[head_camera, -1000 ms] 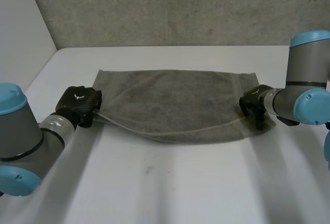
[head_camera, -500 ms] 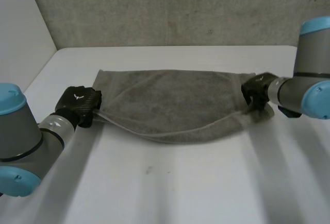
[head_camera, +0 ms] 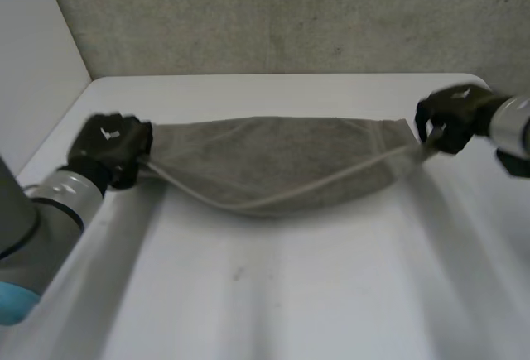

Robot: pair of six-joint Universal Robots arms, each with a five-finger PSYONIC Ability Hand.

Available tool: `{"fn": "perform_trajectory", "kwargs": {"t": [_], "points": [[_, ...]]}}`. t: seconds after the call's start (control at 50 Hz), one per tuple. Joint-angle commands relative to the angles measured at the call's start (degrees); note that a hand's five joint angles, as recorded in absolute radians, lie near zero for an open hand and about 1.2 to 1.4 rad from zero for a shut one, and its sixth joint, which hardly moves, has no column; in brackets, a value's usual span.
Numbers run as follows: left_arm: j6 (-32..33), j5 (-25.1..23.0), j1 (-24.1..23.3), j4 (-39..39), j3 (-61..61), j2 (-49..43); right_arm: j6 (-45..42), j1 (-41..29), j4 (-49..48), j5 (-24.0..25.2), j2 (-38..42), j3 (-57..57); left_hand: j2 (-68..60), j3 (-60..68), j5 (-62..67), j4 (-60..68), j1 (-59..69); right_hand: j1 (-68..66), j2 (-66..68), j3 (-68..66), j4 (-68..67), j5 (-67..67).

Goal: Fold the towel.

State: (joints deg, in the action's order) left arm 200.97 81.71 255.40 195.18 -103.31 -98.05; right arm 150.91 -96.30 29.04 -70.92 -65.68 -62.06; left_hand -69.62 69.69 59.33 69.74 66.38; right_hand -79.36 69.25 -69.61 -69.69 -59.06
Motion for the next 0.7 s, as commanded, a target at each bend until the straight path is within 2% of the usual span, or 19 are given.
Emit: {"fn": "perform_trajectory", "kwargs": {"t": [0.02, 0.06, 0.08, 0.18, 0.22, 0.24, 0.28, 0.34, 0.38, 0.46, 0.48, 0.5, 0.54, 0.56, 0.6, 0.62, 0.64, 0.66, 0.7], "points": [[-0.1, -0.1, 0.1, -3.8, 3.4, 12.0, 2.0, 3.0, -0.3, 5.4, -13.5, 0.1, -10.4, 10.3, 10.7, 10.3, 13.6, -0.6, 10.7, -10.4, -10.3, -10.9], [-0.1, -0.1, -0.1, -7.6, 7.3, 14.8, 3.3, 3.6, 0.1, 6.4, -17.5, 1.6, -10.4, 10.3, 10.7, 10.3, 13.6, -0.6, 10.7, -10.4, -10.3, -10.9], [-0.1, -0.1, -0.1, -7.6, 7.3, 14.8, 3.3, 3.6, 0.1, 6.4, -17.5, 1.6, -10.4, 10.3, 10.7, 10.3, 13.6, -0.6, 10.7, -10.4, -10.3, -10.9], [-0.2, -0.9, 0.3, -17.2, 14.8, 14.8, 3.2, 3.8, 2.4, 6.6, -18.9, 2.6, -10.4, 10.3, 10.7, 10.3, 13.6, -0.6, 10.7, -10.4, -10.3, -10.9], [-0.2, -2.5, 0.4, -23.8, 19.1, 10.4, 2.4, 3.8, 4.4, 6.7, -18.3, 1.9, -10.4, 10.3, 10.7, 10.3, 13.6, -0.6, 10.7, -10.4, -10.3, -10.9], [-0.2, -2.5, 0.4, -23.9, 19.1, 10.3, 2.4, 3.8, 4.4, 6.7, -18.3, 1.9, -10.4, 10.3, 10.7, 10.3, 13.6, -0.6, 10.7, -10.4, -10.3, -10.9], [-0.1, -3.5, 0.7, -29.4, 23.0, 2.4, 0.4, 3.4, 5.4, 6.0, -13.9, 0.5, -10.4, 10.3, 10.7, 10.3, 13.6, -0.6, 10.7, -10.4, -10.3, -10.9], [0.0, -3.5, 0.8, -31.7, 24.7, -1.4, -1.3, 3.0, 5.9, 5.4, -10.3, -0.2, -10.4, 10.3, 10.7, 10.3, 13.6, -0.6, 10.7, -10.4, -10.3, -10.9], [0.5, -3.6, 0.7, -34.9, 27.9, -9.1, -5.3, 2.0, 6.2, 3.2, -4.7, 0.0, -10.4, 10.3, 10.7, 10.3, 13.6, -0.6, 10.7, -10.4, -10.3, -10.9], [0.6, -3.6, 0.7, -35.7, 32.6, -16.5, -7.6, 0.1, 5.7, -0.2, 1.4, 2.5, -10.4, 10.3, 10.7, 10.3, 13.6, -0.6, 10.7, -10.4, -10.3, -10.9], [0.6, -3.6, 0.8, -35.7, 35.6, -19.5, -7.7, -1.2, 5.6, -2.2, 5.2, 5.3, -10.4, 10.3, 10.7, 10.3, 13.6, -0.6, 10.7, -10.4, -10.3, -10.9], [0.6, -3.6, 0.8, -35.7, 35.6, -19.6, -7.7, -1.3, 5.6, -2.2, 5.2, 5.4, -10.4, 10.3, 10.7, 10.3, 13.6, -0.6, 10.7, -10.4, -10.3, -10.9], [0.7, -3.6, 0.7, -35.6, 43.1, -25.2, -7.2, -3.8, 5.2, -5.1, 11.9, 13.6, -10.4, 10.3, 10.7, 10.3, 13.6, -0.6, 10.7, -10.4, -10.3, -10.9], [0.7, -3.6, 0.7, -35.6, 43.1, -25.3, -7.2, -3.8, 5.2, -5.1, 11.9, 13.6, -10.4, 10.3, 10.7, 10.3, 13.6, -0.6, 10.7, -10.4, -10.3, -10.9], [0.7, -3.5, 0.6, -35.6, 52.6, -29.4, -5.5, -4.6, 2.7, -6.3, 16.5, 23.7, -10.4, 10.3, 10.7, 10.3, 13.6, -0.6, 10.7, -10.4, -10.3, -10.9], [0.7, -3.5, 0.6, -35.6, 52.7, -29.4, -5.5, -4.6, 2.7, -6.3, 16.6, 23.7, -10.4, 10.3, 10.7, 10.3, 13.6, -0.6, 10.7, -10.4, -10.3, -10.9], [0.5, -3.5, 0.5, -35.0, 57.8, -30.9, -3.2, -4.7, 0.5, -6.5, 18.3, 29.7, -10.4, 10.3, 10.7, 10.3, 13.6, -0.6, 10.7, -10.4, -10.3, -10.9], [0.5, -3.5, 0.5, -35.0, 57.9, -30.9, -3.2, -4.7, 0.5, -6.5, 18.3, 29.7, -10.4, 10.3, 10.7, 10.3, 13.6, -0.6, 10.7, -10.4, -10.3, -10.9], [-0.5, -3.3, 0.1, -31.2, 69.3, -32.9, 3.1, -4.8, -3.5, -6.7, 20.2, 42.3, -10.4, 10.3, 10.7, 10.3, 13.6, -0.6, 10.7, -10.4, -10.3, -10.9]]}}
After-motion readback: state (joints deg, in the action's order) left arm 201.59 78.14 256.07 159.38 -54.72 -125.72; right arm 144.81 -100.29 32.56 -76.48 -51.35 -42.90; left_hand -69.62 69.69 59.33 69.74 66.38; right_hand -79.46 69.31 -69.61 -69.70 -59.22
